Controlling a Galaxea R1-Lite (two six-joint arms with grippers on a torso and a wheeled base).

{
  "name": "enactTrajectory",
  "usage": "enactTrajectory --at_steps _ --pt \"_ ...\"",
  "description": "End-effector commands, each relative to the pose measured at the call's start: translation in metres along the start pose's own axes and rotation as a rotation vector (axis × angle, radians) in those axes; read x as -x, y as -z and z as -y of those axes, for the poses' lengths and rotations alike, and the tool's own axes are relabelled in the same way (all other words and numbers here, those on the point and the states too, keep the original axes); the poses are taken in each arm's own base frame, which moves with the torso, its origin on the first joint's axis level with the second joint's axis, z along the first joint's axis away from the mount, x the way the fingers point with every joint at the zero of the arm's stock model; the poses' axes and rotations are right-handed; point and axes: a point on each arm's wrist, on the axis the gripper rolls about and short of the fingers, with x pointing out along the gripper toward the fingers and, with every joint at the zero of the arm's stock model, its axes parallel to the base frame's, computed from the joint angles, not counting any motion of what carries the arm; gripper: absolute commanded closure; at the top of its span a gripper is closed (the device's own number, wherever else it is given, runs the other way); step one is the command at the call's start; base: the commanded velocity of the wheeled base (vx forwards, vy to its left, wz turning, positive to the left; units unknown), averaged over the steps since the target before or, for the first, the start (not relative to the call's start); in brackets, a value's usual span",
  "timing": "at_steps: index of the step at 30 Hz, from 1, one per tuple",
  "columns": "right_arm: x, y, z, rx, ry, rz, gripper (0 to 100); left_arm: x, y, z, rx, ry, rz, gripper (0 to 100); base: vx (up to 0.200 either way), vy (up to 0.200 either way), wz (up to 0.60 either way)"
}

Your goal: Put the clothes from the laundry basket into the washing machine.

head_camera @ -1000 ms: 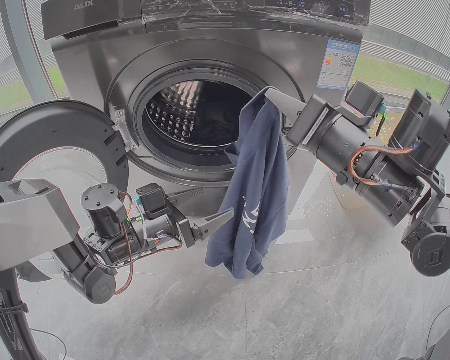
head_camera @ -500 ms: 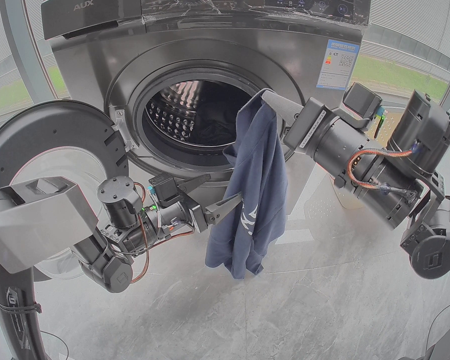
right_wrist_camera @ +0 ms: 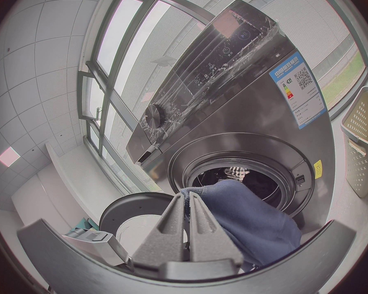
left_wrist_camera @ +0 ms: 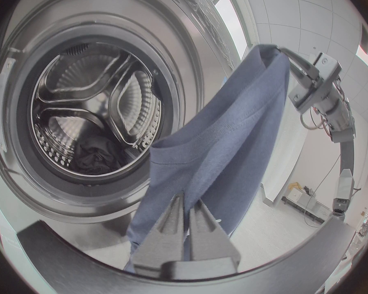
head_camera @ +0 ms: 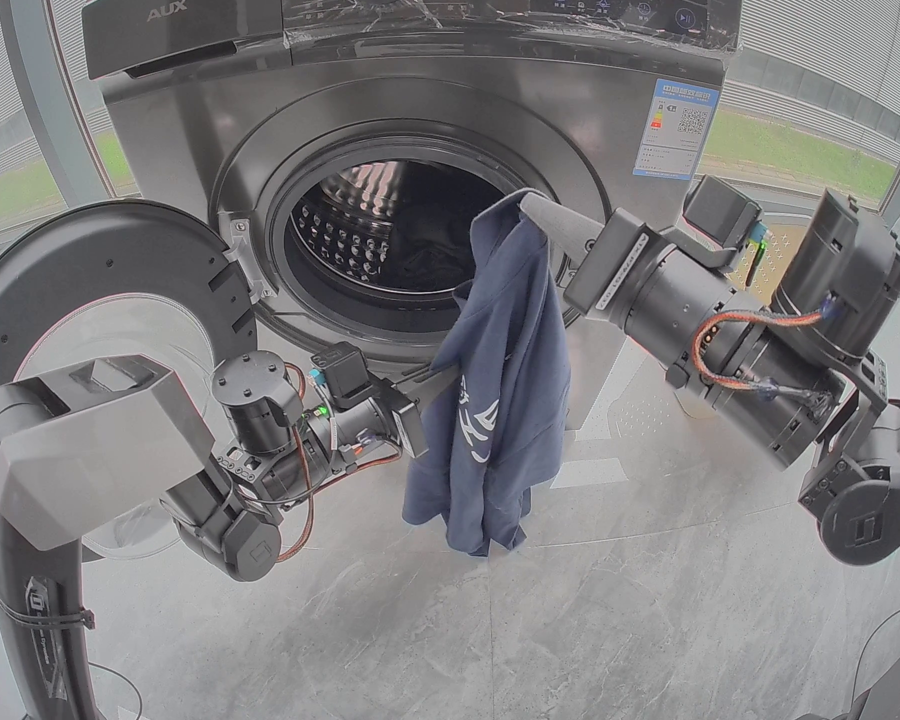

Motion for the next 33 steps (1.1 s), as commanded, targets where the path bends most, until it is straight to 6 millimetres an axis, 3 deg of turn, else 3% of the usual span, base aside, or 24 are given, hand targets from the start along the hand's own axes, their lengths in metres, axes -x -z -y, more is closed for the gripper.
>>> enactTrajectory --at_steps 1,3,4,7,14,15,25,33 --pt "0.003 0.005 0.005 0.006 0.017 -0.02 100 0.009 -0.025 0.003 -0.021 -0.043 0.052 100 0.0 0.0 0.0" --pt "0.003 0.005 0.005 0.007 0.021 -0.022 100 0.011 -0.029 0.004 -0.024 -0.055 0.061 100 0.0 0.0 0.0" --pt "0.007 0.009 0.011 0.013 0.043 -0.042 100 0.024 -0.051 0.002 -0.045 -0.125 0.107 100 0.0 0.0 0.0" --pt "0.015 0.018 0.015 0.025 0.059 -0.08 100 0.037 -0.069 0.007 -0.055 -0.155 0.14 100 0.0 0.0 0.0" --pt "0.023 0.03 0.016 0.048 0.06 -0.124 100 0.059 -0.098 0.017 -0.08 -0.16 0.19 100 0.0 0.0 0.0" --pt "0.024 0.031 0.017 0.049 0.062 -0.129 0 0.061 -0.101 0.019 -0.083 -0.158 0.198 100 0.0 0.0 0.0" --pt "0.049 0.059 0.025 0.083 0.078 -0.255 0 0.072 -0.132 0.028 -0.118 -0.141 0.286 100 0.0 0.0 0.0" --pt "0.042 0.076 0.045 0.085 0.08 -0.322 0 0.081 -0.153 0.042 -0.14 -0.102 0.341 100 0.0 0.0 0.0"
